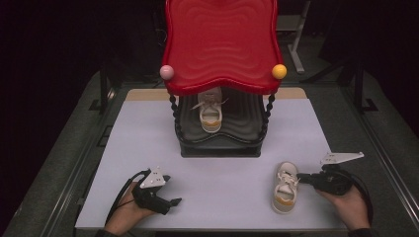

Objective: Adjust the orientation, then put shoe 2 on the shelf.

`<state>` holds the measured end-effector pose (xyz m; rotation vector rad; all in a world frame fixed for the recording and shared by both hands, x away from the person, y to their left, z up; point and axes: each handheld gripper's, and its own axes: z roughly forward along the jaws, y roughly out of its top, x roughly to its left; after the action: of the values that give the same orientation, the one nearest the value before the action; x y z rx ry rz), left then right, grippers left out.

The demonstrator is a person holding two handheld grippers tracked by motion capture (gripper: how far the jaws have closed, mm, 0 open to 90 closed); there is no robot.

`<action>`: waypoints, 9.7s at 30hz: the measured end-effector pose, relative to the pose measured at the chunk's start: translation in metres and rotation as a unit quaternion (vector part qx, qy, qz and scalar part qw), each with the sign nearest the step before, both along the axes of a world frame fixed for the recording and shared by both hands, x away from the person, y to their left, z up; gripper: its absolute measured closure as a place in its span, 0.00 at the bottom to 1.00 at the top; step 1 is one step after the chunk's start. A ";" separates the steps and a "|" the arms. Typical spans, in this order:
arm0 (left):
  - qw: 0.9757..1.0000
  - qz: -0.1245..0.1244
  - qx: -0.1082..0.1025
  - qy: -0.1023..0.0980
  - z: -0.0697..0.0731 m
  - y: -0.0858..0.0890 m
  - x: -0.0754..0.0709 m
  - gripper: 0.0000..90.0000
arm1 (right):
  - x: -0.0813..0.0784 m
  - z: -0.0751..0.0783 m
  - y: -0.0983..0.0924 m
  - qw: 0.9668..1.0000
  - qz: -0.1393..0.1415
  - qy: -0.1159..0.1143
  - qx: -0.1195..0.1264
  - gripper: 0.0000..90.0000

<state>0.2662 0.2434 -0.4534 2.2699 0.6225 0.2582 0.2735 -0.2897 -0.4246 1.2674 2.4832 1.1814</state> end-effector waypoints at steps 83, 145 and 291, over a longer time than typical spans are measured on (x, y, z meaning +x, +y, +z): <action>1.000 -0.001 0.001 0.001 0.000 0.000 0.000 0.14 | -0.016 0.016 0.091 0.990 0.141 0.003 0.017 0.88; 1.000 -0.001 0.002 0.000 0.000 0.001 0.000 0.14 | 0.017 0.134 0.202 0.950 0.287 -0.123 -0.001 0.89; 0.993 -0.017 -0.067 -0.093 0.122 -0.144 0.090 0.98 | 0.080 0.080 0.150 0.986 0.008 -0.168 0.021 1.00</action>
<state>0.3562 0.0991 -0.3317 2.0959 0.4886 0.3938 0.3532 -0.1396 -0.3445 0.9633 2.2378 1.3331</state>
